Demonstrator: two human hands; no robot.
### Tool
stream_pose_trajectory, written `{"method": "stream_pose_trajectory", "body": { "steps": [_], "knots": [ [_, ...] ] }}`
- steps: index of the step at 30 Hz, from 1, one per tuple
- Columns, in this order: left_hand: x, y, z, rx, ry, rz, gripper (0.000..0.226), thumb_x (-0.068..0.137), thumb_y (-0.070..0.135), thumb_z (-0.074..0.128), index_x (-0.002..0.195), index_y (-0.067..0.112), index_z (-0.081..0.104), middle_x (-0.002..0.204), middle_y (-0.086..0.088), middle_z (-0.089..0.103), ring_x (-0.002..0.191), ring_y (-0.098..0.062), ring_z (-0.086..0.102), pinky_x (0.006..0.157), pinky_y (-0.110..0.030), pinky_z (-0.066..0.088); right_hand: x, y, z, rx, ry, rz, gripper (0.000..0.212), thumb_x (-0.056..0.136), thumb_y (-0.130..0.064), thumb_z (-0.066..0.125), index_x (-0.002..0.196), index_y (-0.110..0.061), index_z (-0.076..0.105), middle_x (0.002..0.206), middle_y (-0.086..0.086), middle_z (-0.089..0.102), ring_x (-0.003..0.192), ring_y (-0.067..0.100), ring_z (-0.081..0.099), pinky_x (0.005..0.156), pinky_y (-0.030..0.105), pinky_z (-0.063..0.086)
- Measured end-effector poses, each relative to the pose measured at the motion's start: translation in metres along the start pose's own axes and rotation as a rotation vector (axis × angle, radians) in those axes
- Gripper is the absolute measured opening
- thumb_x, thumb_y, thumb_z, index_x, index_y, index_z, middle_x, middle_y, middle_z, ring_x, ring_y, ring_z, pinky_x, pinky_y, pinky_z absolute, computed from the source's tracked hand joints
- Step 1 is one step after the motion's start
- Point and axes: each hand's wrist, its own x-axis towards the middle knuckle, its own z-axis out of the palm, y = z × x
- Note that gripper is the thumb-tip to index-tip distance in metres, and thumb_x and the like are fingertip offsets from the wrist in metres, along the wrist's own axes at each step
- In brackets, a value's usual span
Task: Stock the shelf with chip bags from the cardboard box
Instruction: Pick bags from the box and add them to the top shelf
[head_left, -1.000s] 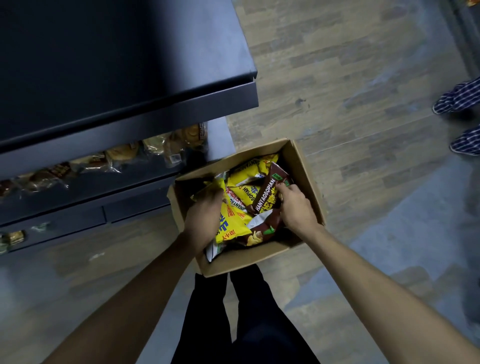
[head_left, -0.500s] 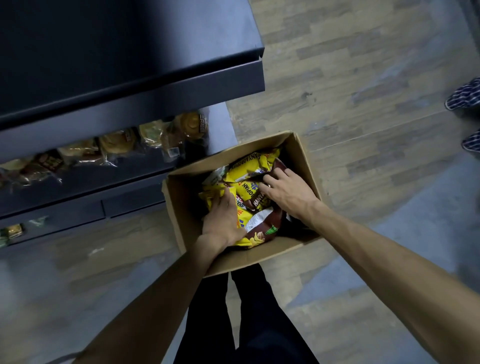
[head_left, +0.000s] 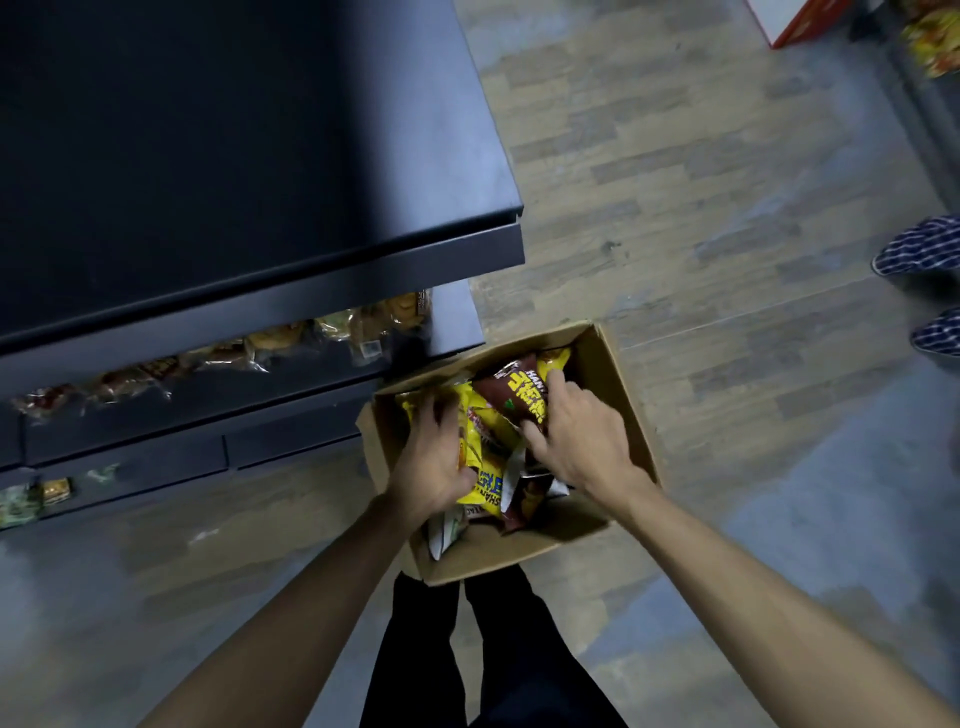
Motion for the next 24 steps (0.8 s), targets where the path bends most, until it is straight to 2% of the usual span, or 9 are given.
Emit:
{"method": "stream_pose_trajectory", "body": {
  "steps": [3,5,9,12,15,17,20,22,24],
  "knots": [
    [0.007,-0.005,0.016,0.017,-0.079,-0.004,0.095,0.079,0.025,0.07,0.152,0.009,0.012,0.155,-0.02,0.011,0.143,-0.035,0.018,0.115,-0.033,0.021,-0.01,-0.01,0.03,0.093,-0.024,0.162,0.066,0.092,-0.051,0.048,0.146,-0.02,0.026,0.107,0.008,0.061,0.094,0.029,0.064,0.062,0.035,0.044],
    [0.014,-0.008,0.031,0.036,-0.105,-0.032,0.1,0.081,0.026,0.069,0.153,0.007,0.003,0.155,-0.018,0.012,0.142,-0.036,0.019,0.114,-0.039,0.023,-0.01,-0.017,0.053,0.079,-0.05,0.228,0.072,0.094,-0.052,0.043,0.155,-0.026,0.013,0.116,0.01,0.056,0.101,0.03,0.06,0.067,0.038,0.049],
    [0.026,-0.012,0.055,0.112,-0.104,-0.124,0.106,0.083,0.042,0.061,0.152,0.012,-0.014,0.158,-0.005,0.005,0.142,-0.033,0.014,0.111,-0.053,0.022,-0.002,-0.027,0.088,0.111,-0.098,0.304,0.084,0.092,-0.063,0.038,0.156,-0.026,-0.003,0.129,0.017,0.043,0.109,0.034,0.049,0.074,0.042,0.049],
    [0.029,-0.019,0.068,0.15,-0.105,-0.097,0.106,0.084,0.051,0.057,0.151,0.016,-0.016,0.161,-0.002,-0.006,0.145,-0.029,0.008,0.113,-0.055,0.016,0.002,-0.028,0.103,0.113,-0.135,0.324,0.101,0.084,-0.077,0.039,0.155,-0.027,-0.011,0.135,0.019,0.035,0.112,0.036,0.044,0.079,0.043,0.048],
    [0.028,-0.022,0.066,0.165,-0.078,-0.044,0.1,0.088,0.053,0.051,0.151,0.017,-0.018,0.161,-0.004,-0.008,0.146,-0.03,0.006,0.114,-0.054,0.017,0.004,-0.03,0.101,0.103,-0.153,0.339,0.105,0.081,-0.079,0.041,0.155,-0.027,-0.012,0.146,0.018,0.027,0.119,0.038,0.04,0.085,0.046,0.047],
    [0.023,-0.019,0.056,0.181,-0.001,-0.055,0.097,0.09,0.052,0.049,0.152,0.012,-0.013,0.161,-0.009,-0.003,0.145,-0.033,0.011,0.113,-0.05,0.021,0.003,-0.032,0.092,0.083,-0.118,0.315,0.105,0.081,-0.07,0.051,0.155,-0.025,-0.009,0.152,0.016,0.02,0.123,0.037,0.039,0.09,0.047,0.046],
    [0.012,-0.011,0.044,0.111,0.117,-0.23,0.092,0.087,0.048,0.056,0.15,-0.001,0.011,0.152,-0.023,0.018,0.134,-0.038,0.032,0.109,-0.041,0.029,-0.001,-0.031,0.082,0.07,-0.031,0.186,0.108,0.073,-0.04,0.067,0.156,-0.027,-0.001,0.16,0.018,0.006,0.11,0.037,0.048,0.083,0.042,0.05],
    [0.008,-0.006,0.041,0.039,0.11,-0.335,0.091,0.087,0.045,0.059,0.148,-0.005,0.012,0.145,-0.025,0.028,0.13,-0.038,0.037,0.108,-0.039,0.03,-0.005,-0.028,0.084,0.075,-0.064,0.152,0.104,0.074,-0.032,0.065,0.156,-0.029,0.0,0.162,0.018,-0.004,0.114,0.038,0.046,0.086,0.042,0.049],
    [0.01,-0.005,0.047,0.032,0.099,-0.35,0.089,0.091,0.043,0.054,0.148,-0.006,0.008,0.145,-0.025,0.03,0.129,-0.038,0.038,0.108,-0.039,0.03,-0.007,-0.027,0.092,0.074,-0.067,0.179,0.097,0.078,-0.031,0.06,0.157,-0.027,0.003,0.162,0.018,-0.007,0.126,0.039,0.04,0.093,0.045,0.046]
  ]
}}
